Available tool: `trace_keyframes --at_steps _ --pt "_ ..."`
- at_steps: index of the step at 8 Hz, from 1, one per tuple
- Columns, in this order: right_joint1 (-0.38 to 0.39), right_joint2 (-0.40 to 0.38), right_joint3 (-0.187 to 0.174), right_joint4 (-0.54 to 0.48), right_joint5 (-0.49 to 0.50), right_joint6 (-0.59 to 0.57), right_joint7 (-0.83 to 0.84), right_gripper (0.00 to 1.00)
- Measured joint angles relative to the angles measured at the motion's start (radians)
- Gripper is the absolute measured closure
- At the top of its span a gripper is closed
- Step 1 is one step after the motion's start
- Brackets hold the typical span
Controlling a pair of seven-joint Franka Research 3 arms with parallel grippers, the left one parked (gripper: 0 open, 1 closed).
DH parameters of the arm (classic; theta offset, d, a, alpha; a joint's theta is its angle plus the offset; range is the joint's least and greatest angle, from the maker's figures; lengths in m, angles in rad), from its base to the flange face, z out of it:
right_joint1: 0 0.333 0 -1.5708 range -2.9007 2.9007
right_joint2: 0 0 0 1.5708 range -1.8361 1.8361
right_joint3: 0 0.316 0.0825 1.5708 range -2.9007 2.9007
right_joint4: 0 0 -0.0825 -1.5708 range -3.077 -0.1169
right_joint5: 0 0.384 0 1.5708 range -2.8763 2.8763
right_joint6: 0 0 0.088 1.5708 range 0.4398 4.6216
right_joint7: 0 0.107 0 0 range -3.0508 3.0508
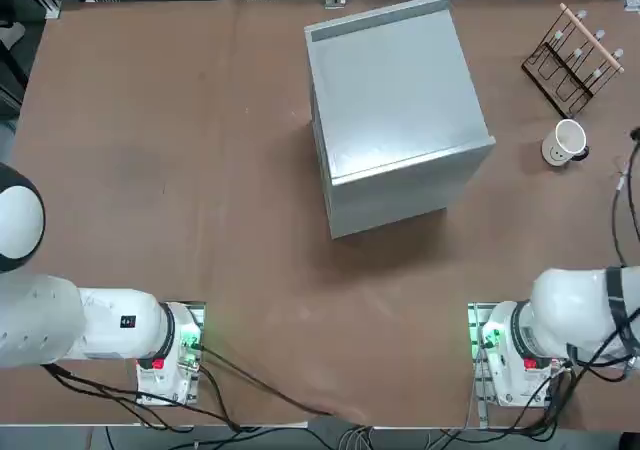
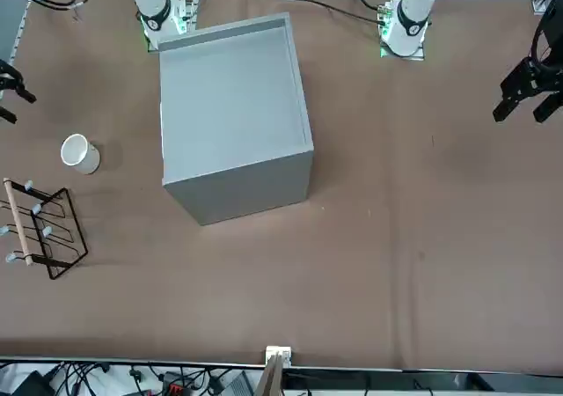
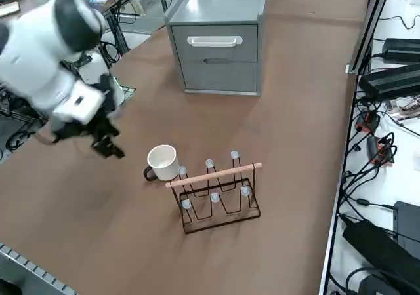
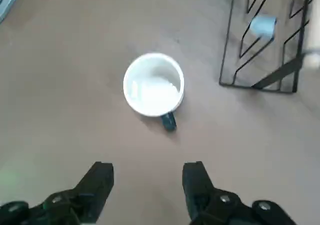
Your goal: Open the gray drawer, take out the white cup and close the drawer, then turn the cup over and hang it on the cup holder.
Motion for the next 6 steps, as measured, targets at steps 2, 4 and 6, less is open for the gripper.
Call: trace_keyframes --at_steps 2,4,6 --pt "-0.120 0.092 0.001 0.006 0.190 -0.016 -0.319 0.02" --pt "-0.194 0.217 0.002 0.047 0.374 -0.115 -0.518 0.04" --pt "-0.231 0.362 0.005 0.160 0.519 -0.227 -0.693 0.07"
